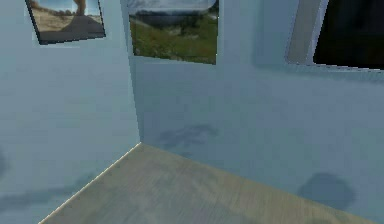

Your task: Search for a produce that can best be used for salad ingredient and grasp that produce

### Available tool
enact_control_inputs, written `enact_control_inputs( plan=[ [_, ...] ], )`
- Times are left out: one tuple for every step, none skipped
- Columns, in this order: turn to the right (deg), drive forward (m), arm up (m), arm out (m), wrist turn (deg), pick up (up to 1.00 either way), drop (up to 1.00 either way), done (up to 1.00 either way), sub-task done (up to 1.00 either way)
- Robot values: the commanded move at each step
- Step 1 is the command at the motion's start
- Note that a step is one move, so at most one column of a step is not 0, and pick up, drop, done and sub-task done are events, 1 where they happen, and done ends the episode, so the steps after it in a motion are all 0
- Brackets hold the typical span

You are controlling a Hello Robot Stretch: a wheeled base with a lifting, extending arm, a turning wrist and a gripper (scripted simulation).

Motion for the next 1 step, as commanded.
enact_control_inputs(
  plan=[
    [0.0, 0.00, 0.00, 0.00, 0.0, 0.00, 0.00, 1.00, 0.00]
  ],
)
